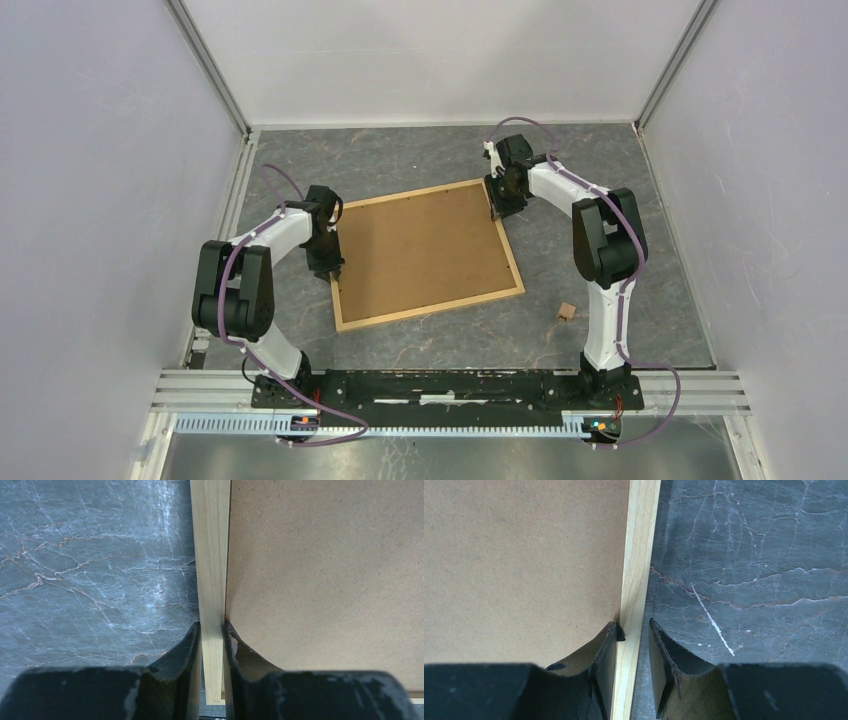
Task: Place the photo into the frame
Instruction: Install the photo frame at the center of the board.
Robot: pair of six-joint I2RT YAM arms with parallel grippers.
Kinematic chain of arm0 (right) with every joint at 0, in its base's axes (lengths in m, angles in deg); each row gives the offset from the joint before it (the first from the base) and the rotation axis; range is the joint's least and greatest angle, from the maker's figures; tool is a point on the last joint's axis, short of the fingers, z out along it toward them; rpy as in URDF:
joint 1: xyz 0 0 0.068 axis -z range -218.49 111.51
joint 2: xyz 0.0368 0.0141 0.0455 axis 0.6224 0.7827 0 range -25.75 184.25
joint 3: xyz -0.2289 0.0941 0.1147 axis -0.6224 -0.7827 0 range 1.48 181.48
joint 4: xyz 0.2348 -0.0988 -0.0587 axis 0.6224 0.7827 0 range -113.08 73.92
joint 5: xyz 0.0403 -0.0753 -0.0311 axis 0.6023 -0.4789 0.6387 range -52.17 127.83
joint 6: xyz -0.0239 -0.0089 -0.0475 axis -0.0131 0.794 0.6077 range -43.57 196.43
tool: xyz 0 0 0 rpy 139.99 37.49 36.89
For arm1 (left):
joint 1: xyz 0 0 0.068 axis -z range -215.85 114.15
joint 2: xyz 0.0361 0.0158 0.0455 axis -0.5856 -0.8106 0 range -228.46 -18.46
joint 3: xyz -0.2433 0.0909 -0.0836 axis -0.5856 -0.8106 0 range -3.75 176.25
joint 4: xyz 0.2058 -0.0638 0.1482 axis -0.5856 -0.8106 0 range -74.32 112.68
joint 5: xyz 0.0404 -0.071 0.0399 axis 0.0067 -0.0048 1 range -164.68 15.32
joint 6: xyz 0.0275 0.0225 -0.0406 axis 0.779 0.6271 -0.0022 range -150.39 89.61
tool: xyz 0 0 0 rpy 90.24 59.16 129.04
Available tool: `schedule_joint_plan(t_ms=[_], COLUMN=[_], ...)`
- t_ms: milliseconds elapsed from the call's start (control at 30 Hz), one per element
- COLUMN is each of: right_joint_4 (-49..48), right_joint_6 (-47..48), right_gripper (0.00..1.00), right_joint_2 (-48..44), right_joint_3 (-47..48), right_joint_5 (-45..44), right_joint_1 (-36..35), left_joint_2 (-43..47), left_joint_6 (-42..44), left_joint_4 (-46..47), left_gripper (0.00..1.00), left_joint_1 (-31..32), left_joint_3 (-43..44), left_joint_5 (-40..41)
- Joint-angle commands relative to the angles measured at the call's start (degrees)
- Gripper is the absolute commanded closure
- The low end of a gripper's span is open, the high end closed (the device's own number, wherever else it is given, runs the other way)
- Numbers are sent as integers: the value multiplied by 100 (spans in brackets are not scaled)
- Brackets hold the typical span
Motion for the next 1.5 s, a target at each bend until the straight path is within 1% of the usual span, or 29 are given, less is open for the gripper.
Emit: schedule_joint_plan(t_ms=[0, 133, 233, 333, 433, 567, 733, 933, 1200, 1467], right_joint_4=[63, 105, 222, 290, 630, 889, 919, 986, 979, 957], right_joint_6=[51, 82, 115, 190, 296, 367, 350, 286, 275, 265], right_gripper=[65, 64, 61, 56, 53, 53, 53, 58, 60, 60], right_joint_2=[164, 207, 24, -370, -342, -111, -76, 134, 365, 152], right_joint_3=[-149, -41, 84, 135, 380, 617, 733, 897, 975, 1076], right_joint_5=[-419, -99, 121, -267, -691, -865, -1065, -1041, -1162, -955], right_joint_1=[28, 34, 19, 6, 10, -64, -247, -328, -413, -388], left_joint_2=[150, 138, 92, 38, 82, 132, 157, 112, 78, 66], left_joint_6=[280, 271, 271, 280, 248, 195, 109, 98, 124, 157], left_joint_4=[56, 57, 56, 22, 27, -86, -227, -163, -58, -24], left_gripper=[98, 98, 98, 98, 98, 98, 98, 98, 98, 98], left_joint_1=[32, 36, 39, 41, 52, 48, 43, 47, 47, 48], left_joint_3=[37, 51, 51, 75, 86, 168, 194, 161, 60, 33], left_joint_5=[140, 124, 133, 206, 243, 127, 84, 159, 230, 235])
